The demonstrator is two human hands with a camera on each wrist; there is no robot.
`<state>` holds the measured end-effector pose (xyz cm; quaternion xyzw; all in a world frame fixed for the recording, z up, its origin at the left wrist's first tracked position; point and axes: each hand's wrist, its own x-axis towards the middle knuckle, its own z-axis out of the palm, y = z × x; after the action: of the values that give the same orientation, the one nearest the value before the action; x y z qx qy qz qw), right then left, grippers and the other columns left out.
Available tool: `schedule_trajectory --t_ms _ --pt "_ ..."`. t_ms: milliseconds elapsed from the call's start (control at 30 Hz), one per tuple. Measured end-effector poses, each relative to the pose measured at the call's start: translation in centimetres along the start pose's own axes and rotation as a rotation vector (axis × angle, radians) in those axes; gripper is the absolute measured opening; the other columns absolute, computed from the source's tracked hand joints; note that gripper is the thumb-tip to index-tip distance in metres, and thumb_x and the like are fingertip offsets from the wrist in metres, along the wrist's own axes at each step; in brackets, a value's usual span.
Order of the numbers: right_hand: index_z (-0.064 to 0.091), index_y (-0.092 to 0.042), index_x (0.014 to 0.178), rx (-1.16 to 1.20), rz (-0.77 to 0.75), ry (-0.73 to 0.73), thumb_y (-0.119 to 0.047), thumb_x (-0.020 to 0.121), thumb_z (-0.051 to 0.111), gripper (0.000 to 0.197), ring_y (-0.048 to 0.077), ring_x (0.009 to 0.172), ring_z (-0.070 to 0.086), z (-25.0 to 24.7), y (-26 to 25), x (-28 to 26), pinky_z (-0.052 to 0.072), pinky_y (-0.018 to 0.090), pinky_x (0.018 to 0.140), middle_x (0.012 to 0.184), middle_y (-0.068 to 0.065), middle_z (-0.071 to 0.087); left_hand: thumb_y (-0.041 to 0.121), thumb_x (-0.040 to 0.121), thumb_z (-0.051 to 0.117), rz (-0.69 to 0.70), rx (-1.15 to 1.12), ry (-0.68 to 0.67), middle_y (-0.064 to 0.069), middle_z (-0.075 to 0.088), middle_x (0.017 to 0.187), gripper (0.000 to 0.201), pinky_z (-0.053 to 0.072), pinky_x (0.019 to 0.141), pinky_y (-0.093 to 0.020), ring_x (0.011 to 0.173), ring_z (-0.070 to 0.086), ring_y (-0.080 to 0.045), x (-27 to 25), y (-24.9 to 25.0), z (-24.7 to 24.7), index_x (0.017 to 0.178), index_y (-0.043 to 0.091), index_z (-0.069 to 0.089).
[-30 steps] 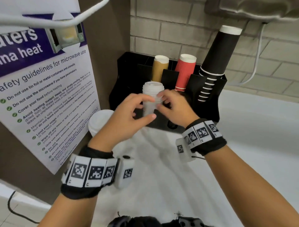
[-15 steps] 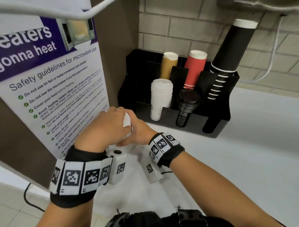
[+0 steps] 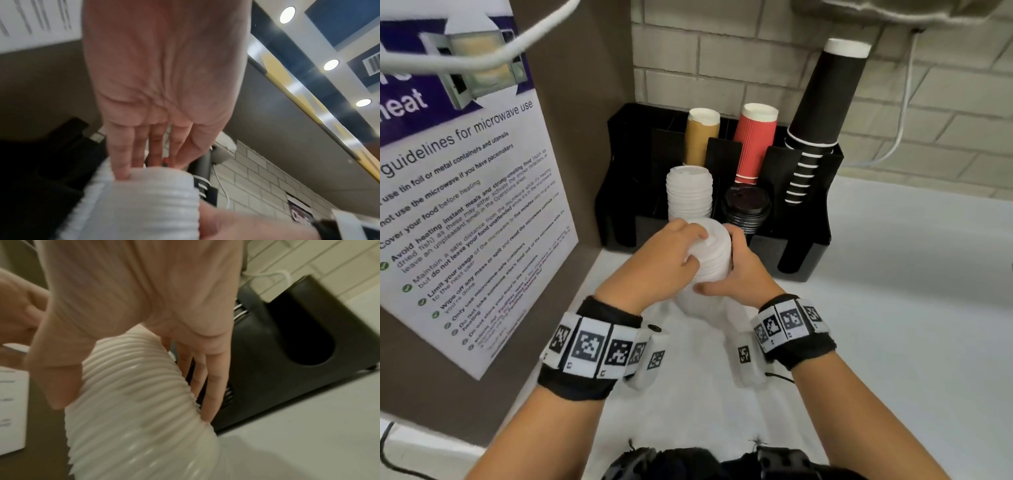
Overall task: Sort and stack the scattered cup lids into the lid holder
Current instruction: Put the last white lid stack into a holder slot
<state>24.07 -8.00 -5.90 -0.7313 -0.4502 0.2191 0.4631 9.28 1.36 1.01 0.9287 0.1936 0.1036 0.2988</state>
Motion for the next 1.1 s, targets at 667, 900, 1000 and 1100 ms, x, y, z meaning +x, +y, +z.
schedule_trajectory --t_ms 667,900,1000,1100 --pt "0.039 -0.035 0.139 -0.543 -0.089 -0.235 -0.044 0.067 0.081 0.083 0.014 0.121 0.043 -7.1 -5.5 2.9 0.039 0.035 0.105 0.132 0.000 0.046 -0.004 0.094 0.051 -0.039 -0.687 0.346 0.009 0.059 0.122 0.041 0.044 0.091 -0.016 0.112 0.057 -0.009 -0.4 -3.4 2.9 0.111 0.033 0.058" --pt "0.038 -0.038 0.136 -0.836 -0.041 -0.386 -0.048 0.060 0.083 0.089 0.017 0.105 0.049 -5.1 -6.6 4.2 0.048 0.031 0.085 0.117 -0.003 0.046 -0.003 0.094 0.051 -0.063 -0.732 0.340 0.015 0.059 0.117 0.039 0.043 0.080 -0.004 0.106 0.058 -0.006 -0.3 -3.6 3.5 0.109 0.033 0.059" --pt "0.039 -0.037 0.134 -0.843 -0.039 -0.394 -0.044 0.062 0.081 0.084 0.020 0.105 0.051 -4.7 -6.6 4.3 0.050 0.033 0.086 0.118 -0.001 0.046 -0.001 0.093 0.053 -0.064 -0.742 0.344 0.016 0.060 0.117 0.040 0.044 0.080 -0.005 0.106 0.059 -0.006 -0.4 -3.5 3.5 0.106 0.036 0.059" --pt "0.042 -0.036 0.132 -0.797 -0.034 -0.388 -0.040 0.065 0.080 0.077 0.022 0.105 0.051 -5.1 -6.8 4.2 0.052 0.038 0.088 0.117 0.002 0.046 0.000 0.093 0.055 -0.059 -0.756 0.357 0.016 0.060 0.116 0.038 0.045 0.084 -0.011 0.107 0.059 -0.009 -0.5 -3.3 3.3 0.106 0.035 0.059"
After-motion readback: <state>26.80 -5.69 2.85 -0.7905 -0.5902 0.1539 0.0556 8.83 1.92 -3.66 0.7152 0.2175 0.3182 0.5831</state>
